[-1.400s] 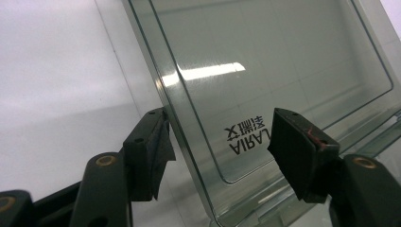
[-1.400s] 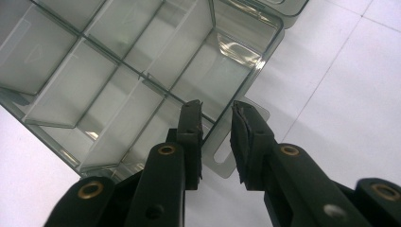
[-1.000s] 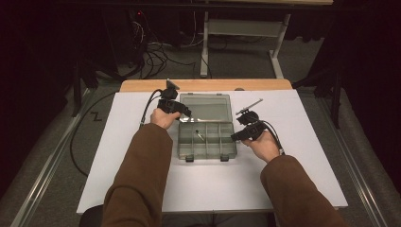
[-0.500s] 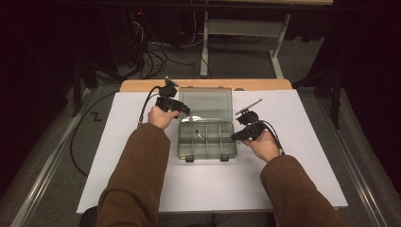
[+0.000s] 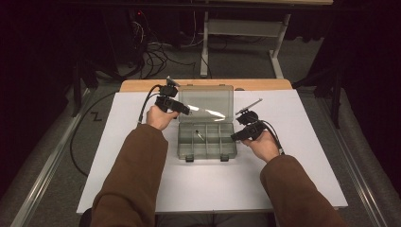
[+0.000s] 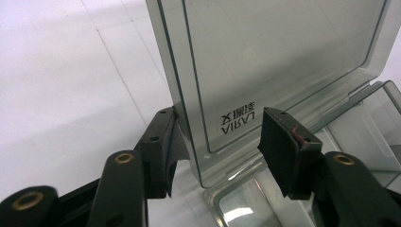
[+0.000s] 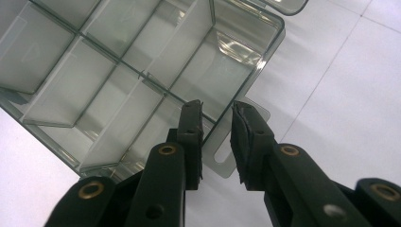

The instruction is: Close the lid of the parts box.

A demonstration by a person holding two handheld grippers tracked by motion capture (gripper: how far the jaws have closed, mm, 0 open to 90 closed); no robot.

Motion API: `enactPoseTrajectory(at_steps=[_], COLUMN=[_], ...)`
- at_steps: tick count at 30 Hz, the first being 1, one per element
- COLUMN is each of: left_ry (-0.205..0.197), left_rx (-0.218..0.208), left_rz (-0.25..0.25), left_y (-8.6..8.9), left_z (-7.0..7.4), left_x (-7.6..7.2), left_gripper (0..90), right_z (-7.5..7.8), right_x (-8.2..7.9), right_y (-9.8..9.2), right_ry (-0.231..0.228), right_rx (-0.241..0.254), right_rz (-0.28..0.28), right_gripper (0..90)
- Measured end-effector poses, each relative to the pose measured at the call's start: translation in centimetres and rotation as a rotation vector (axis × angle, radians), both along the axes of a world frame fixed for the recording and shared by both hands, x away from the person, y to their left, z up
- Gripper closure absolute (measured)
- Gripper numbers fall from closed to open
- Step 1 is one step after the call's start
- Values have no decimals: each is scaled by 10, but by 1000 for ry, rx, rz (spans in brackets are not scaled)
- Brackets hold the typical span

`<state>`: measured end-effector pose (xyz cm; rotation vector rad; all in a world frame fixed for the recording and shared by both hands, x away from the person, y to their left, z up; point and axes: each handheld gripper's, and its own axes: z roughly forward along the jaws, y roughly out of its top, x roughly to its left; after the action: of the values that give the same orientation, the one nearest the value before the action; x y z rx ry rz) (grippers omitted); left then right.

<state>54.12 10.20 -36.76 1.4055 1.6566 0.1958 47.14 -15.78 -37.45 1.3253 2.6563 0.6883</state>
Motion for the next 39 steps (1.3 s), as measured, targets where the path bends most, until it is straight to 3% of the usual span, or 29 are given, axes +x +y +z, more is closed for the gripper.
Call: enactPoseTrajectory(at_steps=[26, 39], left_ry=[-44, -38], left_rx=[89, 79], left_rz=[-36, -32], left_y=[-1, 1], left_z=[10, 9], left_x=[-18, -23], left_gripper=[624, 691], right_z=[0, 0], right_x=[0, -1], right_y=[0, 1], right_ry=[2, -4], right_rx=[-4, -5], right_rz=[1, -1], right_gripper=[760, 760])
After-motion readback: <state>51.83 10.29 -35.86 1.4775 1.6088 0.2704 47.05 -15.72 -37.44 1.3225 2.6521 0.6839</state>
